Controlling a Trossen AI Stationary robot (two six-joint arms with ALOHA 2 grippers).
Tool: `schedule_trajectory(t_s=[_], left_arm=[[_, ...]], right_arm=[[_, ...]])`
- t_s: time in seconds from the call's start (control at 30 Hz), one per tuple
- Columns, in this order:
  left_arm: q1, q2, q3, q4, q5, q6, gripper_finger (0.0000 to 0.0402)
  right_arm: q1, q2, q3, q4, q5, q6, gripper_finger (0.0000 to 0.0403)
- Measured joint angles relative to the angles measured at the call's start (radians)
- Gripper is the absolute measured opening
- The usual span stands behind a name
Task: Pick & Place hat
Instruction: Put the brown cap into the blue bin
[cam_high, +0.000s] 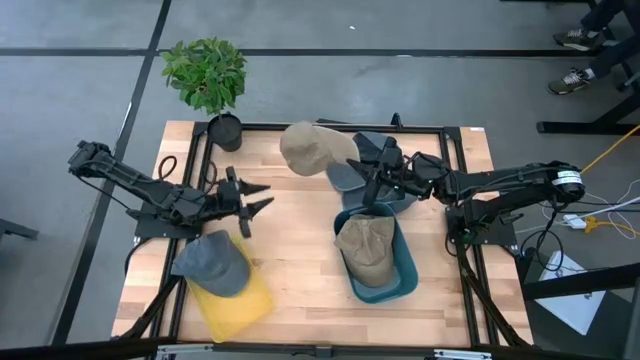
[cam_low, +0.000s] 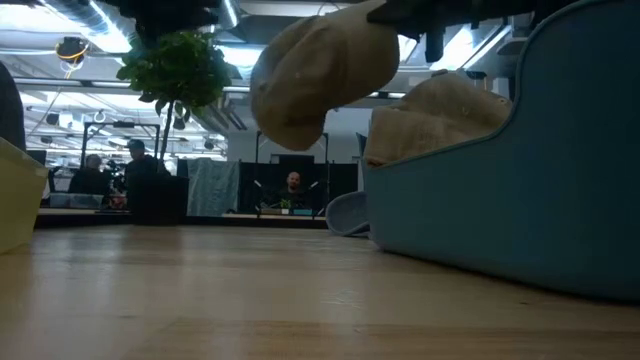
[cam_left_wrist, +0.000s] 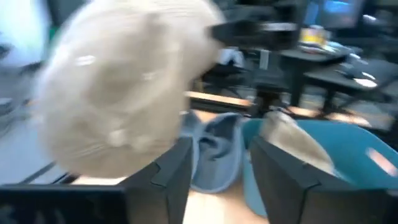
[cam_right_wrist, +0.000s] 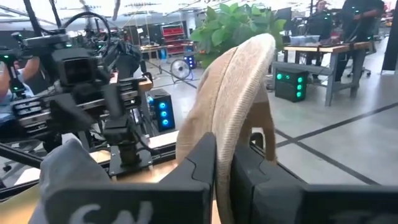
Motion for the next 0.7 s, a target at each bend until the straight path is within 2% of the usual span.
schedule_trajectory(t_s=[0.13, 0.33, 0.53, 0.7], left_arm=[[0.064, 0.035, 0.001, 0.006, 0.010, -0.080, 0.0200], [0.166, 0.112, 0.001, 0.041, 0.006, -0.106, 0.0250], [0.260, 0.196, 0.001, 0.140, 0.061, -0.128, 0.0274], [0.336, 0.261, 0.001, 0.171, 0.045, -0.128, 0.0283]], right_arm=[[0.000, 0.000, 0.000, 0.001, -0.005, 0.000, 0.0025], [0.001, 0.000, 0.000, 0.001, -0.006, 0.000, 0.0025], [0.001, 0.000, 0.000, 0.002, -0.008, 0.000, 0.0025], [0.001, 0.000, 0.000, 0.002, -0.008, 0.000, 0.0025]])
